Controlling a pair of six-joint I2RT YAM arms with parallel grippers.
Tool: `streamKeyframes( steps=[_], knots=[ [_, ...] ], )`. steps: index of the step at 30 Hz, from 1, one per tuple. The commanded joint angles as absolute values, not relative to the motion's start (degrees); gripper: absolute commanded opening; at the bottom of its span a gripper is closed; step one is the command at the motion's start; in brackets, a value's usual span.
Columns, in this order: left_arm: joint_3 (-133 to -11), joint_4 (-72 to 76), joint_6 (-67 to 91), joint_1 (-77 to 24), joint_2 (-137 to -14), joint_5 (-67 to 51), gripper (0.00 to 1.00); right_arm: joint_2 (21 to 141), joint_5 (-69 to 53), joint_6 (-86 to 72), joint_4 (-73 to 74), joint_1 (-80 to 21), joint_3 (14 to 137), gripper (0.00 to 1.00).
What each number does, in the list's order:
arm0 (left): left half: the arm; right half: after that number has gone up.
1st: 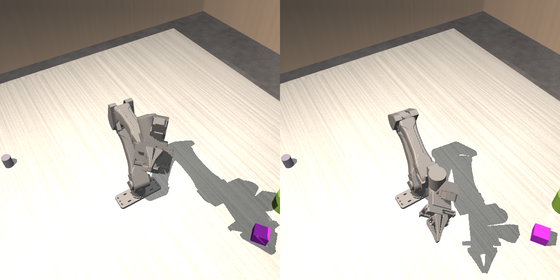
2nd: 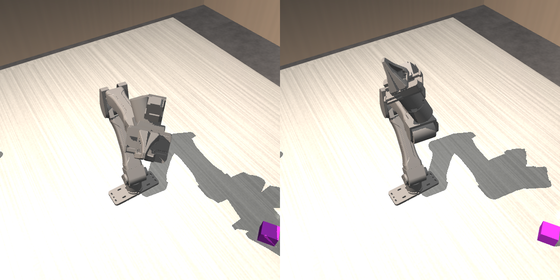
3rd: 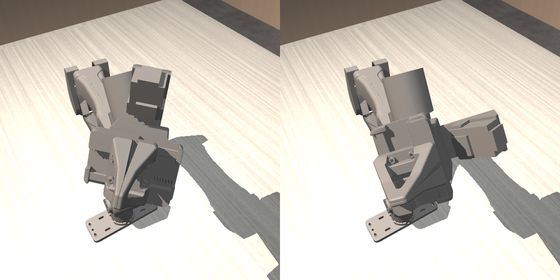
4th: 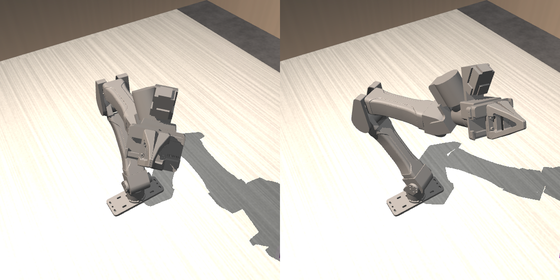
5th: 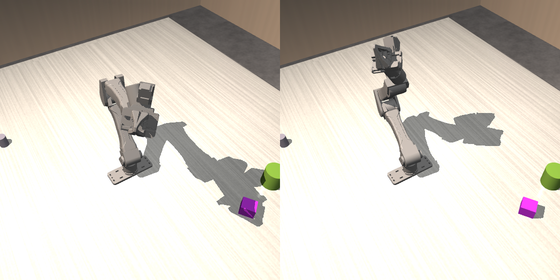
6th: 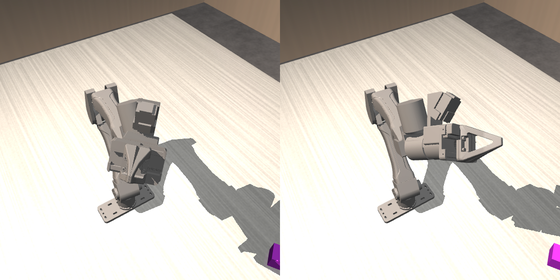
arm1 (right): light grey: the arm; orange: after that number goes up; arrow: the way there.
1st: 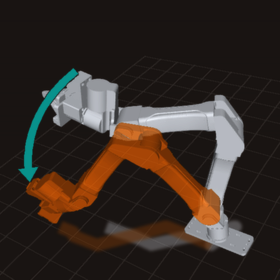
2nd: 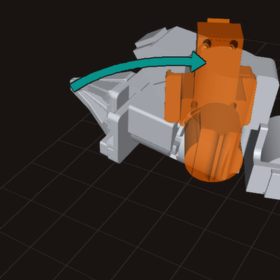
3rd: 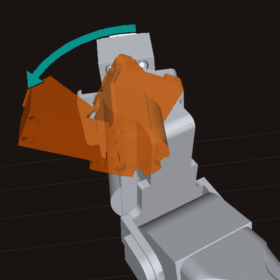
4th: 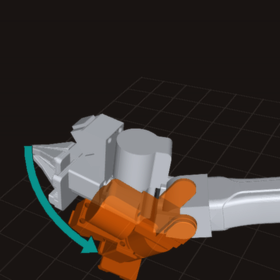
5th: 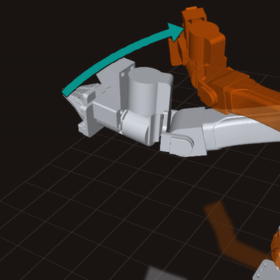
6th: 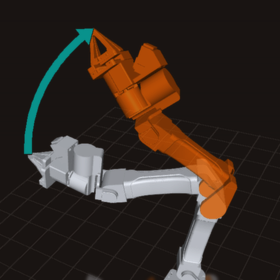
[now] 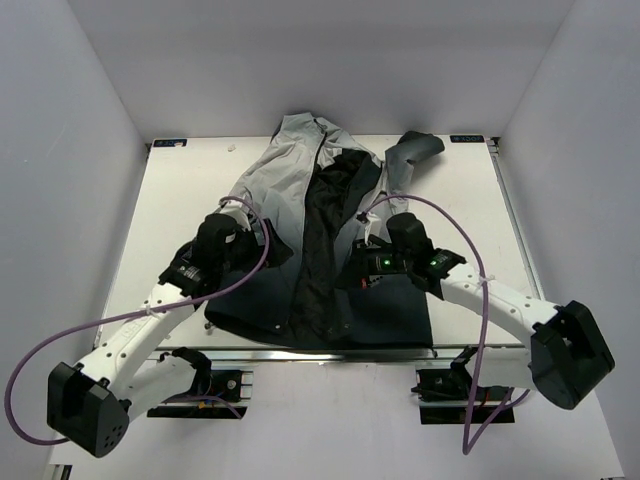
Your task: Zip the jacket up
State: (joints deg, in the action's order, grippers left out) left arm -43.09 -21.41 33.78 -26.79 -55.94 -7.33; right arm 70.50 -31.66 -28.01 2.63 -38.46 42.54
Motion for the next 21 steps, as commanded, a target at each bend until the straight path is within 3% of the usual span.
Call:
streamKeyframes(
  steps=[1, 6, 10, 12, 13, 15, 21],
  knots=[
    [-40.8, -21.3, 34.4, -26.7, -55.9, -11.5, 0.98, 72.9, -35.2, -32.3, -6.7, -38.6, 39.7, 0.00],
    [-36.1, -12.5, 35.9, -27.7, -60.1, -21.2, 0.98, 75.8, -28.1, -36.9, -10.6, -38.6, 33.8, 0.00],
    [-36.6, -12.3, 34.7, -30.1, -62.1, -20.3, 0.98, 78.4, -20.0, -34.5, -7.3, -38.6, 31.2, 0.02],
    [-36.6, -11.9, 34.0, -30.7, -62.8, -21.4, 0.98, 79.7, -20.4, -33.2, -6.9, -38.6, 30.9, 0.10],
    [-36.5, -11.8, 33.7, -31.4, -63.5, -21.9, 0.98, 80.0, -21.3, -31.7, -6.9, -38.6, 30.9, 0.24],
    [-36.3, -11.5, 33.5, -32.2, -64.3, -22.5, 0.98, 80.1, -23.2, -30.2, -5.2, -39.1, 31.7, 0.42],
    [-35.1, -11.3, 33.6, -33.1, -65.8, -22.8, 0.98, 76.5, -12.3, -27.1, 2.9, -46.8, 33.9, 0.60]
  ],
)
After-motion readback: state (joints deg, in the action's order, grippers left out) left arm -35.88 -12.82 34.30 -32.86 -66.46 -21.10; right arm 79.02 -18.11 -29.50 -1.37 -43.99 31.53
